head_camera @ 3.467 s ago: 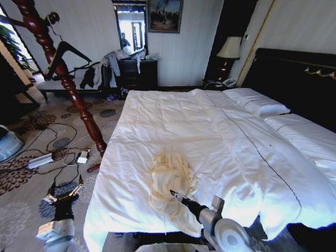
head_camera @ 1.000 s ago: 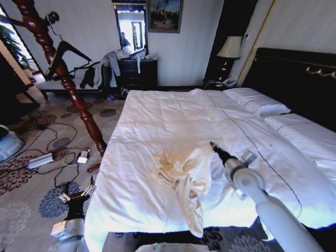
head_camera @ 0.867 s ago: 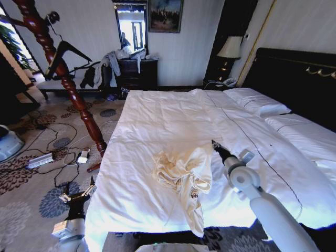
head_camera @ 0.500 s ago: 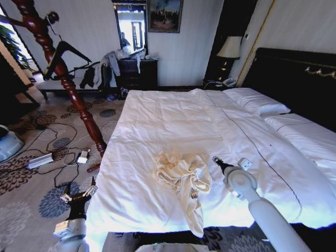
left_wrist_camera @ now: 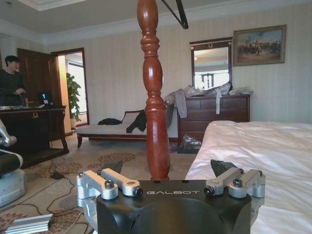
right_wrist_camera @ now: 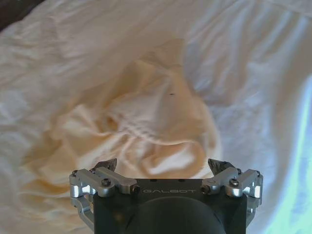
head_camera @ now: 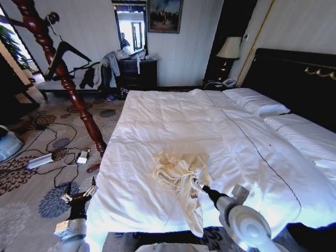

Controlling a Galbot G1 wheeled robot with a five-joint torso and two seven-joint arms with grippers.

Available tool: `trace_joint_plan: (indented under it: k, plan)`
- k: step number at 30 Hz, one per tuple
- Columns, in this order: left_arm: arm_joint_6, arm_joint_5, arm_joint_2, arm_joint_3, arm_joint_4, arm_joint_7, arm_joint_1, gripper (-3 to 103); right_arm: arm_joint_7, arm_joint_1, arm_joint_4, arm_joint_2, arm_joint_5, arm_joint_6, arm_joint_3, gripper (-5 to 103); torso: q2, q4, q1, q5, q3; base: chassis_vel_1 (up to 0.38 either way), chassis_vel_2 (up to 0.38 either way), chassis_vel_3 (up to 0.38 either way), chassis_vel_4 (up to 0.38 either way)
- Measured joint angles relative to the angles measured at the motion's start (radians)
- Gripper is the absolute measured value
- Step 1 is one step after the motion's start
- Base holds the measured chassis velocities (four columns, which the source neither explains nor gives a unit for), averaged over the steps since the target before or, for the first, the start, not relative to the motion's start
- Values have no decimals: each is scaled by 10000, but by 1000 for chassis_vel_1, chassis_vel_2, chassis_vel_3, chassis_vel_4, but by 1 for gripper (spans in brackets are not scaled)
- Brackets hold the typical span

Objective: Pick up the clothes from the bed and hang them on the clothes hanger.

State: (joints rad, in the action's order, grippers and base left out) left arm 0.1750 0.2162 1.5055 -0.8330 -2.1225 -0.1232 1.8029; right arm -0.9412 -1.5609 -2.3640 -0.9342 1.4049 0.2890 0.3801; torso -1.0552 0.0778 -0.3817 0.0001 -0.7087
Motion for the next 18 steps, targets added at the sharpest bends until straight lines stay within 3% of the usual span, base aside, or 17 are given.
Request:
trace_joint_plan:
  k: [6, 7, 11, 13, 16, 18]
  plan:
    - [5, 89, -69, -119, -4, -41, 52, 100, 48, 4, 334, 6, -299, 15, -177, 101, -1, 0, 1, -2, 0, 0, 0, 0, 0]
    - [7, 111, -76, -128, -4, -50, 55, 100, 84, 13, 429, -21, -456, 14, -316, 92, 0, 0, 0, -1, 0, 0, 0, 0, 0]
    - [7, 118, -70, -115, -1, -56, 31, 100, 147, -82, 469, -52, -743, 8, -578, 82, 0, 1, 0, -1, -1, 0, 0, 0, 0]
    - [7, 116, -60, -92, 41, -58, -8, 100, 197, -213, 463, -50, -889, 3, -655, 71, -1, 4, 0, -2, 0, 0, 0, 0, 0]
    - [7, 104, -53, -69, 95, -59, -49, 100, 266, -239, 481, -38, -1002, -39, -656, 65, 0, 3, 0, -2, 0, 0, 0, 0, 0]
    - [7, 91, -52, -50, 144, -63, -72, 100, 378, -130, 645, -40, -1181, -228, -589, 54, 0, 2, -1, -2, -1, 0, 0, 0, 0]
